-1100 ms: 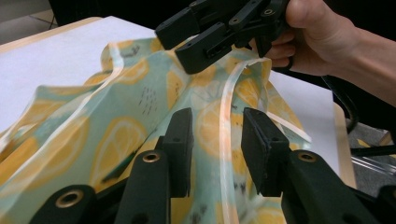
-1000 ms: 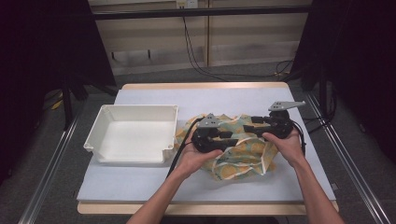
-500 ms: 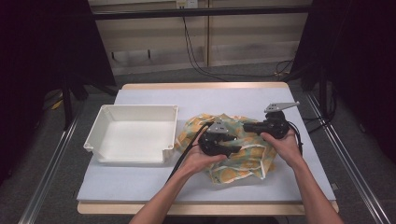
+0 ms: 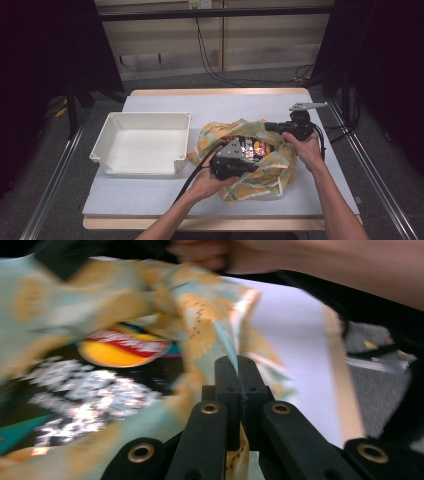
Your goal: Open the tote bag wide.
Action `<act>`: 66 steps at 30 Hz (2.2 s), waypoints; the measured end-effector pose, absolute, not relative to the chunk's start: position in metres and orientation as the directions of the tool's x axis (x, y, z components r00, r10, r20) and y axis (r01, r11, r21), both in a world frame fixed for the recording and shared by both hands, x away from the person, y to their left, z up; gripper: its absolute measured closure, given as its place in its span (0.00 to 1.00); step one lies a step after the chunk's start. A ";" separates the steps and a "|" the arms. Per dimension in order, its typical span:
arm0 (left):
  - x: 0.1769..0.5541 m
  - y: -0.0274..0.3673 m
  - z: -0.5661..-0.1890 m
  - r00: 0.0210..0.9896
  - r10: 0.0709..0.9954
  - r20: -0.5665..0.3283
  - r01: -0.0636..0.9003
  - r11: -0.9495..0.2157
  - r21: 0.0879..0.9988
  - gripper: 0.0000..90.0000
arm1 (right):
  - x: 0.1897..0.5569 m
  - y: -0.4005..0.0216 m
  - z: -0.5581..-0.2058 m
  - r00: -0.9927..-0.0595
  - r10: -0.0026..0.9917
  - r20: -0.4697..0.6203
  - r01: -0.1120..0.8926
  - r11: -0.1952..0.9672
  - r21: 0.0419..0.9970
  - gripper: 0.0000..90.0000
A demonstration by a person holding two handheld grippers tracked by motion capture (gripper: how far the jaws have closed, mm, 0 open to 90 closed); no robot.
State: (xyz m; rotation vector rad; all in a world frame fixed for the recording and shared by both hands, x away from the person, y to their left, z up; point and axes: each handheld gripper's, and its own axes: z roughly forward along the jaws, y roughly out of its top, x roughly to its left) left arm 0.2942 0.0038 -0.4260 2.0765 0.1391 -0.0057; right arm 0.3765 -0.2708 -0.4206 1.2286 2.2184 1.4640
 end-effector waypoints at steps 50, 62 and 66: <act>0.297 0.037 -0.412 0.975 0.158 -0.153 0.200 -0.345 0.917 0.72 | 0.347 -0.241 -0.425 -0.674 0.732 0.101 0.488 0.338 0.805 0.66; 0.310 0.050 -0.411 0.964 0.178 -0.197 0.246 -0.318 0.916 0.61 | 0.315 -0.265 -0.444 -0.657 0.743 0.128 0.516 0.320 0.795 0.51; 0.312 0.056 -0.407 0.960 0.197 -0.197 0.251 -0.306 0.918 0.62 | 0.300 -0.263 -0.434 -0.681 0.722 0.121 0.479 0.313 0.820 0.58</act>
